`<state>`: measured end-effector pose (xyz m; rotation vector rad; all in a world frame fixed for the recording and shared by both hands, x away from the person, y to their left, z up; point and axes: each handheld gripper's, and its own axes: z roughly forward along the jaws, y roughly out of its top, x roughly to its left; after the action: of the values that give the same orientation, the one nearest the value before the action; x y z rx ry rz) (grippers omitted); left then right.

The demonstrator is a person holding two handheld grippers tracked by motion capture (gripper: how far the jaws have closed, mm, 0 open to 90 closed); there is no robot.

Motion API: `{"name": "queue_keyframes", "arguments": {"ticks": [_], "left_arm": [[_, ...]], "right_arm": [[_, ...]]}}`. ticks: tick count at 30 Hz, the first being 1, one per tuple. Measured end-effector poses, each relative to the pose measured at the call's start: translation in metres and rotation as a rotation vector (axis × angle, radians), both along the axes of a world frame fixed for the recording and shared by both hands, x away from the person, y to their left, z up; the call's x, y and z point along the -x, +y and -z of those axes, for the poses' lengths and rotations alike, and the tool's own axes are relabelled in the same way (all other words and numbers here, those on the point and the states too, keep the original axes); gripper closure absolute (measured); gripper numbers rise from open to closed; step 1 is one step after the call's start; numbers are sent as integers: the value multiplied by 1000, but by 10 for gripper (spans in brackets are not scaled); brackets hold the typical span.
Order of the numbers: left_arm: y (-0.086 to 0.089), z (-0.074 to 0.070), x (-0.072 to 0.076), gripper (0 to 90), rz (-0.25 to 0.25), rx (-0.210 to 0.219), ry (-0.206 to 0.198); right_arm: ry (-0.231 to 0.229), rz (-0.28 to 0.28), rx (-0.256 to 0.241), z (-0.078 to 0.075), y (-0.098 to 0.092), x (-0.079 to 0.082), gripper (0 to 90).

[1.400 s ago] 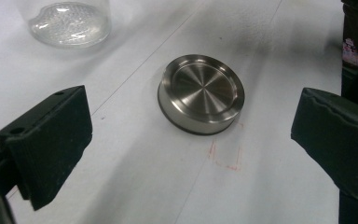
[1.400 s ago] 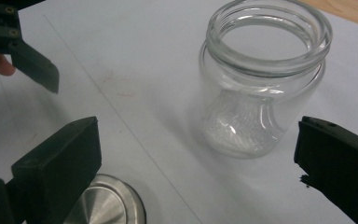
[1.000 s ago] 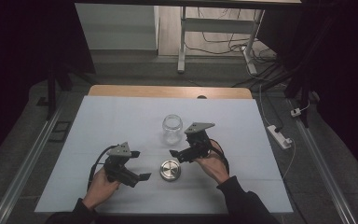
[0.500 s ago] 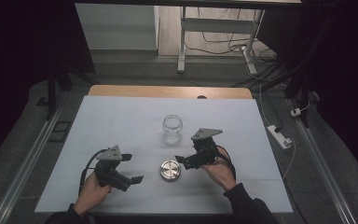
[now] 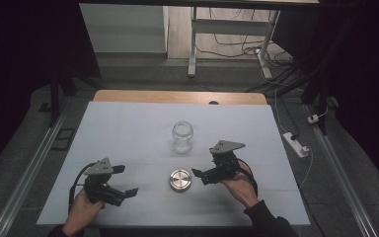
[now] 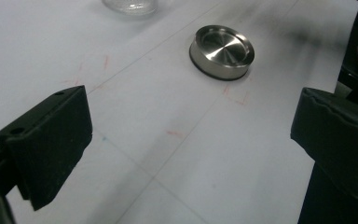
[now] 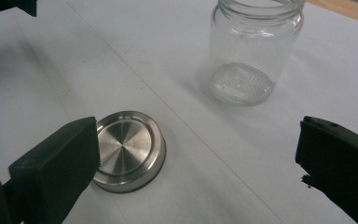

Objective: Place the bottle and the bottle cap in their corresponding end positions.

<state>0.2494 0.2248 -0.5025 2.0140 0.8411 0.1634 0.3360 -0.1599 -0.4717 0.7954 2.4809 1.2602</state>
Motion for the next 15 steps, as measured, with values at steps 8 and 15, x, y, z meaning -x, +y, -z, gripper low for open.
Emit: {"name": "queue_keyframes", "arguments": {"ticks": [8, 15], "left_arm": [[15, 0, 14, 0, -42, 8, -3], [30, 2, 26, 0, -93, 6, -7]], "right_arm": [[-1, 20, -10, 1, -17, 10, 0], [2, 56, -23, 2, -36, 17, 0]]}}
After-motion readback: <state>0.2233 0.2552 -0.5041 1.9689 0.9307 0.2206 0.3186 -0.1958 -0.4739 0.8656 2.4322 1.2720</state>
